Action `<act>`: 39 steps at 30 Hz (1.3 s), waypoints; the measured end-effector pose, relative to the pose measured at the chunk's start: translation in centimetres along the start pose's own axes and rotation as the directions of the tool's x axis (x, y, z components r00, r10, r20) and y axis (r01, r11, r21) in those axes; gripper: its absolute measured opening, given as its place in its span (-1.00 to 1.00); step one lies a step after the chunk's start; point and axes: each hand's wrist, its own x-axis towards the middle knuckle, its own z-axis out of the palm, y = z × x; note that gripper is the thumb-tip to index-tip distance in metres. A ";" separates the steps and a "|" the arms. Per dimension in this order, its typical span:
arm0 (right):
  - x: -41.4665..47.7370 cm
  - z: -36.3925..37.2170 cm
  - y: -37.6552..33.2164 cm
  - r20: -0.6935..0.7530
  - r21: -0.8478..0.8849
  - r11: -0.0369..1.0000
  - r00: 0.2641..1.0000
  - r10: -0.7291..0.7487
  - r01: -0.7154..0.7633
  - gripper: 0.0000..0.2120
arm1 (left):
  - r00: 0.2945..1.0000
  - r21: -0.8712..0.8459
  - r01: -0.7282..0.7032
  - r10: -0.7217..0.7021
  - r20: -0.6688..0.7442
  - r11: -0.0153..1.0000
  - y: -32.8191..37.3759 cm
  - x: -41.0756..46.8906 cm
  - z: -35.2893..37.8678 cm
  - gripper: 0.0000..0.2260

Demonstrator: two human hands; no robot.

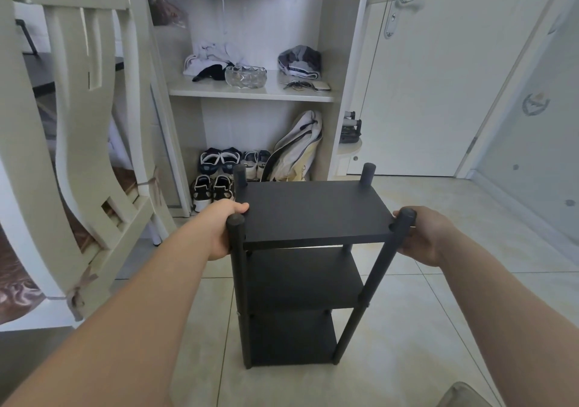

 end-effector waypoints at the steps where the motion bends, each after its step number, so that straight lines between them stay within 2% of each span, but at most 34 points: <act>1: 0.0 -0.2 0.2 0.005 -0.004 1.000 1.000 -0.020 0.020 -0.85 | 1.000 0.003 -0.009 0.009 0.012 1.000 -0.2 0.0 -0.1 -0.76; 6: -0.3 -0.7 0.5 -0.007 -0.069 0.990 0.992 -0.126 0.126 -0.75 | 0.998 -0.011 -0.067 0.067 0.020 0.998 -0.7 -0.6 -0.2 -0.78; 11: -1.0 -0.6 0.9 0.073 -0.013 0.987 0.985 -0.157 0.159 -0.58 | 0.997 -0.056 -0.082 0.083 0.003 0.995 -1.1 -0.8 0.1 -0.79; 16: -1.4 0.1 1.0 0.000 -0.013 0.966 0.966 -0.258 0.258 -0.59 | 0.992 -0.062 -0.127 0.126 -0.011 0.990 -1.4 -1.0 0.4 -0.80; 31: -0.1 0.1 1.4 -0.046 0.003 0.961 0.960 -0.277 0.277 -0.64 | 0.992 -0.112 -0.126 0.122 -0.039 0.986 -1.7 -2.0 0.8 -0.78; 35: -0.1 0.2 1.4 -0.042 -0.001 0.964 0.963 -0.266 0.267 -0.63 | 0.991 -0.093 -0.136 0.135 -0.017 0.986 -2.0 -2.0 0.4 -0.69; 37: 0.0 0.2 1.4 -0.046 -0.001 0.966 0.965 -0.259 0.259 -0.63 | 0.991 -0.037 -0.131 0.132 0.032 0.991 -2.2 -2.0 -0.1 -0.56; 39: 0.1 0.1 1.3 -0.050 -0.003 0.968 0.967 -0.251 0.251 -0.63 | 0.981 0.064 -0.142 0.132 0.140 0.988 -2.5 -2.2 -1.1 -0.40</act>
